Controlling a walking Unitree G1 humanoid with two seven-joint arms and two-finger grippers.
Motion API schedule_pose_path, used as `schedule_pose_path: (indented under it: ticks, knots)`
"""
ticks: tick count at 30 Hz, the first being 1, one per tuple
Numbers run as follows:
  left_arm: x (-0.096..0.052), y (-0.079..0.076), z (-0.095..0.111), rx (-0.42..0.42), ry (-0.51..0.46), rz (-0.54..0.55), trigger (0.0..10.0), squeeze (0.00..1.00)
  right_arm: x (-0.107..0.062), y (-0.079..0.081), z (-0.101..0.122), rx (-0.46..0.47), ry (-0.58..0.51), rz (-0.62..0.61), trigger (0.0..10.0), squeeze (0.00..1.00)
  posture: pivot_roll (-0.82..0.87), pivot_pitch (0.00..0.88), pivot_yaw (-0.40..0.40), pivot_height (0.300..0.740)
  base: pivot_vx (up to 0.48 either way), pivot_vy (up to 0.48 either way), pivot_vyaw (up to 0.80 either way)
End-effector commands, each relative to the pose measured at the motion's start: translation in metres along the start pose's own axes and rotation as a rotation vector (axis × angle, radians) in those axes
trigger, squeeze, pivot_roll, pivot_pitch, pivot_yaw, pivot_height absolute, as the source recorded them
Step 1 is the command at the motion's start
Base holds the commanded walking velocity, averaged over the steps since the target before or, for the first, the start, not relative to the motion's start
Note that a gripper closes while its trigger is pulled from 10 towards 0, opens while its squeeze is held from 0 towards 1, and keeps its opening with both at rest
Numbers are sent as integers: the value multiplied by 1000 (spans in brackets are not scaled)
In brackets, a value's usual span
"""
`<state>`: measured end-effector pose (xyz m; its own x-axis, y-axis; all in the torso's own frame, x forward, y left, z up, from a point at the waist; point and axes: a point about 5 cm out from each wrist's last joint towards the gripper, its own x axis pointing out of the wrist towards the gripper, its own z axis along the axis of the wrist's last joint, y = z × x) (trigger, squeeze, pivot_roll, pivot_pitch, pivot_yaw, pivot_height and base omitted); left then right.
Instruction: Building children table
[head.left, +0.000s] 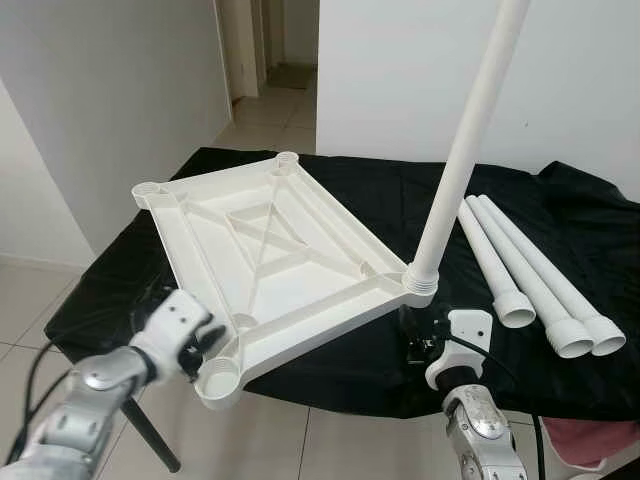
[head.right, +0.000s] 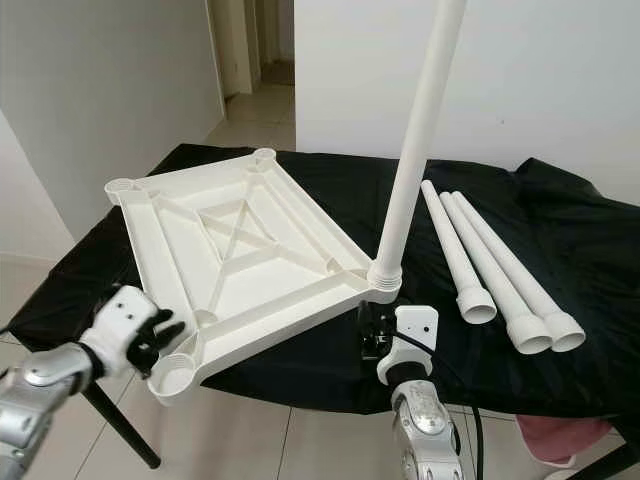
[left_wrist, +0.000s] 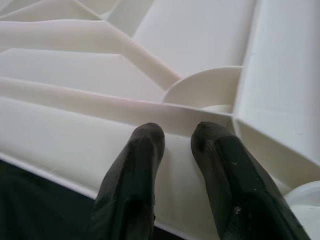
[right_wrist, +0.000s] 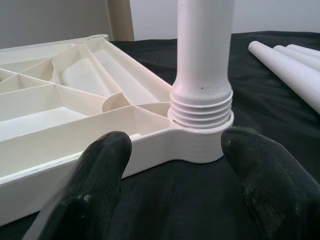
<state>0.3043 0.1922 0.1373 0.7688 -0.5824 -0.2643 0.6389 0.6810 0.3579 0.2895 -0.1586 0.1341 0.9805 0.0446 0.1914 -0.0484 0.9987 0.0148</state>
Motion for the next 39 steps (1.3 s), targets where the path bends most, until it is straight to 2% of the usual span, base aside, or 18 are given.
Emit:
schedule_pose_path:
  ticks: [1, 5, 6, 10, 16, 18, 23, 25, 31, 34, 38, 39]
  knots:
    - [3, -10, 0, 8, 10, -47, 10000, 0, -1, -1, -2, 6, 2, -11, 10000, 0, -9, 80, 21, 740, 0, 0, 0]
    - [12, -27, 4, 18, -11, -113, 10000, 0, 0, -1, -2, 7, -1, -13, 10000, 0, -8, 82, 26, 740, 0, 0, 0]
    - [12, -27, 4, 18, -11, -113, 10000, 0, 0, -1, -2, 7, -1, -13, 10000, 0, -8, 82, 26, 740, 0, 0, 0]
    - [26, -53, 12, 10, -49, -193, 10000, 0, 1, -1, -1, 10, -6, -19, 10000, 0, -10, 88, 32, 740, 0, 0, 0]
    - [39, -71, 21, -20, -88, -225, 10000, 0, 1, -2, -1, 11, -10, -29, 10000, 0, -17, 91, 40, 740, 0, 0, 0]
    - [40, -72, 22, -23, -92, -227, 10000, 0, 1, -2, -1, 12, -11, -30, 10000, 0, -17, 91, 40, 740, 0, 0, 0]
    - [55, -80, 36, -62, -133, -202, 10000, 0, 1, -4, -1, 15, -10, -38, 10000, 0, -27, 99, 47, 740, 0, 0, 0]
    - [66, -81, 44, -82, -145, -145, 10000, 0, 1, -5, -1, 17, 0, -26, 10000, 0, -34, 107, 56, 740, 0, 0, 0]
    - [67, -76, 44, -68, -138, -122, 10000, 0, 2, -9, -2, 15, 9, -33, 10000, 0, -33, 113, 58, 740, 0, 0, 0]
    - [62, -63, 41, -42, -122, -116, 10000, 0, 3, -9, -3, 12, 17, -38, 10000, 0, -30, 114, 57, 740, 0, 0, 0]
    - [56, -38, 38, 5, -96, -70, 10000, 0, 6, -7, -7, 31, 37, -38, 10000, 0, -22, 117, 54, 740, 0, 0, 0]
    - [56, -38, 38, 5, -96, -70, 10000, 0, 6, -7, -7, 31, 37, -38, 10000, 0, -22, 117, 54, 740, 0, 0, 0]
